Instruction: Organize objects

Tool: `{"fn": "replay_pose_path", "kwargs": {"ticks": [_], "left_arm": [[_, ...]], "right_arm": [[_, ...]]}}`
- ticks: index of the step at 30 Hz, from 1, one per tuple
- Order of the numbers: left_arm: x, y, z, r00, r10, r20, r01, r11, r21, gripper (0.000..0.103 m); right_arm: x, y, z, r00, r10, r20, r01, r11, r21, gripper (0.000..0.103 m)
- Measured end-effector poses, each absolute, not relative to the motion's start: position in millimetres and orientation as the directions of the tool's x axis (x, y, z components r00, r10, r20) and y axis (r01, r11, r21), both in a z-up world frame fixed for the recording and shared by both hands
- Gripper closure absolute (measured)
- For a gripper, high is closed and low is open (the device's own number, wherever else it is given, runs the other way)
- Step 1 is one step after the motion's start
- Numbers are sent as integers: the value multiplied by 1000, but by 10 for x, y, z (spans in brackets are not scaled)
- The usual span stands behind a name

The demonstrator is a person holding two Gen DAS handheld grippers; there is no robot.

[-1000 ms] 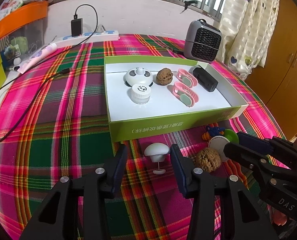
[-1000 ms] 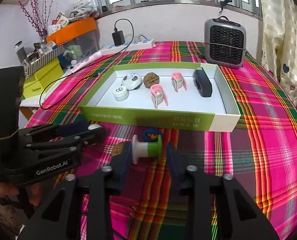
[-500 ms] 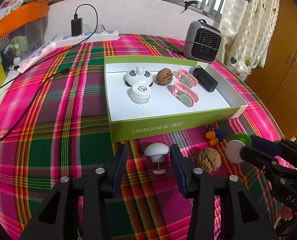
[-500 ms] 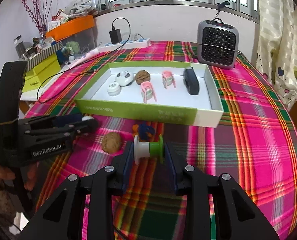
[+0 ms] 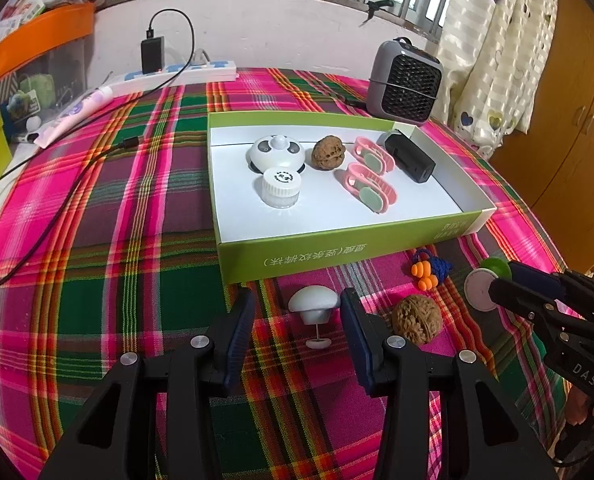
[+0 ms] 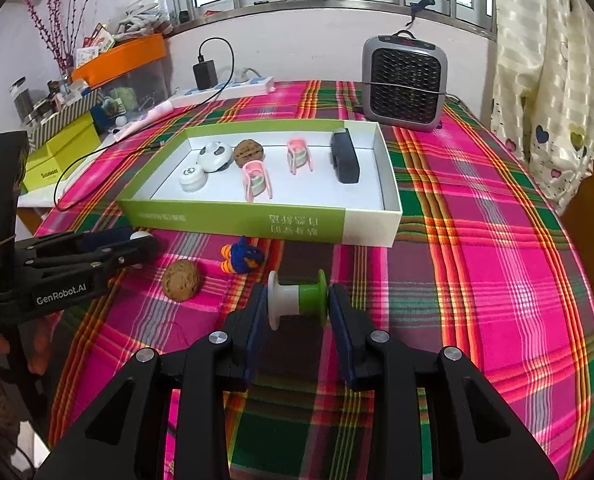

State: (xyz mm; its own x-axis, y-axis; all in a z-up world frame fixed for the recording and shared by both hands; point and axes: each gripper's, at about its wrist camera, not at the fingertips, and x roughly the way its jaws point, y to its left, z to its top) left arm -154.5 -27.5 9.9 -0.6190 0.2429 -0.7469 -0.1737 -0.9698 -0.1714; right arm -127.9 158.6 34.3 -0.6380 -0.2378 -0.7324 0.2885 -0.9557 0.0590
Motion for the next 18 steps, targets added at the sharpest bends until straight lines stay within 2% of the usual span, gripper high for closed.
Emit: {"fn": "replay_pose_path", "kwargs": {"ticks": [4, 7, 18], "left_arm": [[-1545, -276, 99, -619, 244, -747, -174, -970, -172, 60], [-1548, -267, 100, -618, 245, -747, -177, -969, -171, 59], [-1560, -241, 97, -617, 242, -749, -182, -970, -163, 58]], "right_arm": [[-1317, 1588, 300, -626, -237, -743, 288, -956, 62, 69], [-1337, 1559, 259, -616, -232, -753, 294, -954, 54, 61], [-1407, 1621, 199, -601, -239, -763, 272, -958, 85, 61]]}}
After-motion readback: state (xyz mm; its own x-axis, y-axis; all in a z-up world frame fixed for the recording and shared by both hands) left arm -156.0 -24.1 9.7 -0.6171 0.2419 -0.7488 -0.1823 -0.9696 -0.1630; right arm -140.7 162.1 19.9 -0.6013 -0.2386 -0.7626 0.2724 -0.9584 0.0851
